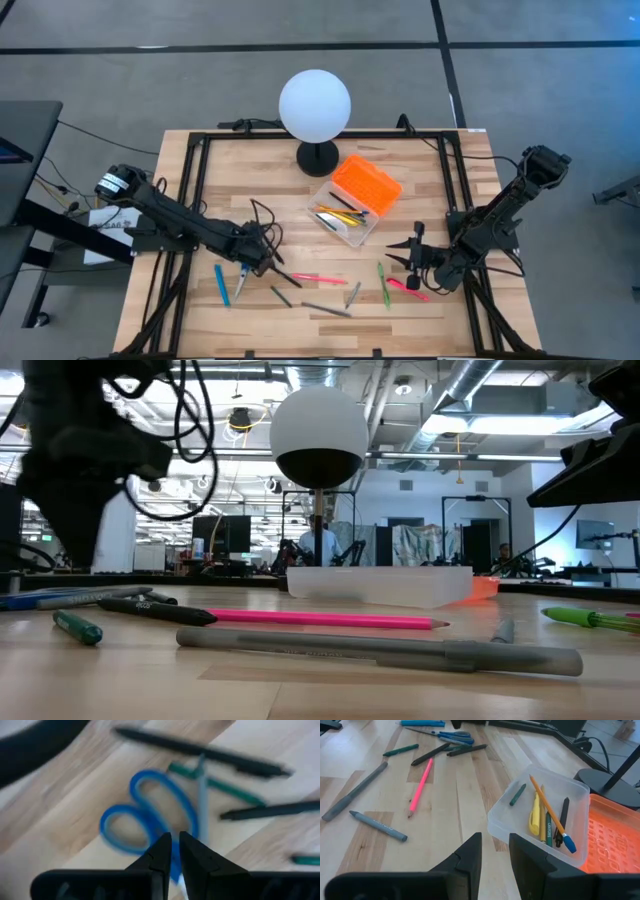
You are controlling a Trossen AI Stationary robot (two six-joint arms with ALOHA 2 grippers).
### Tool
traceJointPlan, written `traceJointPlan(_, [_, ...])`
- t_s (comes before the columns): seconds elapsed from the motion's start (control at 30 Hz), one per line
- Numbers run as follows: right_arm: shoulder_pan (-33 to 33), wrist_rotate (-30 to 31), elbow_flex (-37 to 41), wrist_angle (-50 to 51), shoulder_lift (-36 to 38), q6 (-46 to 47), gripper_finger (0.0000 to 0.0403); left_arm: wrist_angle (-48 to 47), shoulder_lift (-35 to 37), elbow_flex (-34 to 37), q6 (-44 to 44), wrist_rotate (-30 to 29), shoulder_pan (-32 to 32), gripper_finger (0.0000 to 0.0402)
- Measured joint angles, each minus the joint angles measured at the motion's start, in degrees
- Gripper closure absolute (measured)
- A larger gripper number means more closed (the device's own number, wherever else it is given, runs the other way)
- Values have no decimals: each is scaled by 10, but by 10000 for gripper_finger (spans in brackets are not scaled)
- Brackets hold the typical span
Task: Pick & place school supplies into a supply box
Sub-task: Put the blue scissors into the orange supply box
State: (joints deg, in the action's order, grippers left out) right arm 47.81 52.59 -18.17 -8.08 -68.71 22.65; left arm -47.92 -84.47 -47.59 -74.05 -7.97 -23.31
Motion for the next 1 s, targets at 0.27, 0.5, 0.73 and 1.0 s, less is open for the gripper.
traceJointPlan(0.27, [0,0,0,0,0,0,310,0,0,0,-41,-7,-37,399])
traceJointPlan(0.5, [0,0,0,4,0,9,310,48,0,32,-53,-2,-45,401])
traceJointPlan(0.73, [0,0,0,3,0,9,310,108,2,71,-55,-2,-45,401])
traceJointPlan(1.0, [0,0,0,4,0,9,310,84,1,75,-35,-36,-42,401])
